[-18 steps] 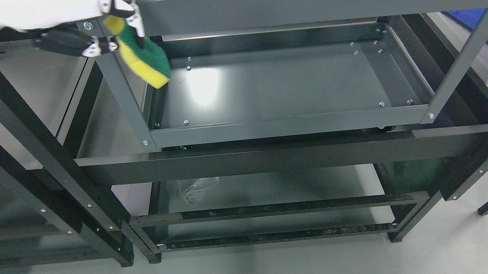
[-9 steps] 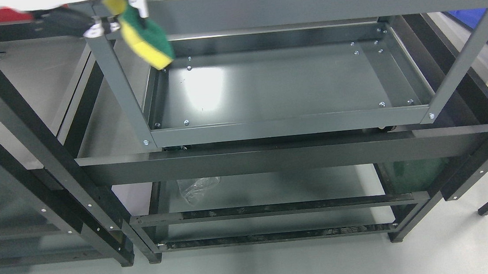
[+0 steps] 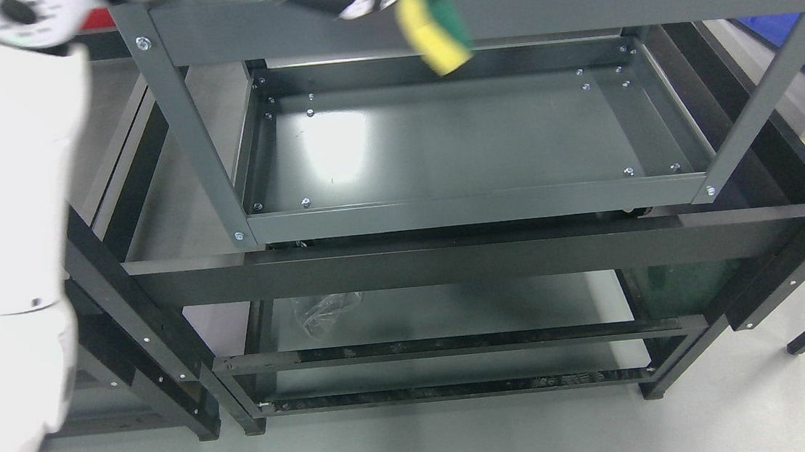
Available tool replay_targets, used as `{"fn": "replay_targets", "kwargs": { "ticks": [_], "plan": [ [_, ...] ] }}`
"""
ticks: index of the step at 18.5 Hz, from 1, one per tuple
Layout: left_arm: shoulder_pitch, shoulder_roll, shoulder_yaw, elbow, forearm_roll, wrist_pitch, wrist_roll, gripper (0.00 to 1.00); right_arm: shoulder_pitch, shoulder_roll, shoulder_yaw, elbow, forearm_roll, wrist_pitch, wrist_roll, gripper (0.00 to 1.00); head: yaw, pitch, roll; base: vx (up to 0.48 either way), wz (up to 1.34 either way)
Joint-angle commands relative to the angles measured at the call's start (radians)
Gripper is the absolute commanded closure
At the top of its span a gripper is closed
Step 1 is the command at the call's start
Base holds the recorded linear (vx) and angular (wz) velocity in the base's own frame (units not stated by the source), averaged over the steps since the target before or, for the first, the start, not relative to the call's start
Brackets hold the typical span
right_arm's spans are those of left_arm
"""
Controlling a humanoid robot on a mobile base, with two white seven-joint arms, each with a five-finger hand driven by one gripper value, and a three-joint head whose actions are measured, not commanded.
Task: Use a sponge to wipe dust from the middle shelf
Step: 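Sweep the sponge across the shelf surface with the left hand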
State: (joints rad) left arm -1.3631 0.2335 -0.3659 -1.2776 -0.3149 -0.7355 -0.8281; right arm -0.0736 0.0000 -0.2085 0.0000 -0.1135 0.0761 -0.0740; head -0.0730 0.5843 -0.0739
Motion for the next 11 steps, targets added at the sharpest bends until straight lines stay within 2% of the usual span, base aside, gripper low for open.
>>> {"fn": "replay_targets", "kwargs": {
  "ticks": [1,7,11],
  "plan": [
    [-0.045,-0.216,-0.286,0.13,-0.046,0.117,0.184,1.0,0.0,-0.017,0.0,-0.017,0.0,0.001,0.0,0.0,0.0,0.0,0.0,0.0,0.0],
    [-0.048,-0.216,-0.519,0.147,0.057,0.232,0.213,0.99,0.0,-0.017,0.0,-0.017,0.0,0.001,0.0,0.0,0.0,0.0,0.0,0.0,0.0],
    [-0.05,-0.216,-0.53,0.155,0.122,0.24,0.23,0.99,0.0,-0.017,0.0,-0.017,0.0,0.001,0.0,0.0,0.0,0.0,0.0,0.0,0.0]
  ]
}}
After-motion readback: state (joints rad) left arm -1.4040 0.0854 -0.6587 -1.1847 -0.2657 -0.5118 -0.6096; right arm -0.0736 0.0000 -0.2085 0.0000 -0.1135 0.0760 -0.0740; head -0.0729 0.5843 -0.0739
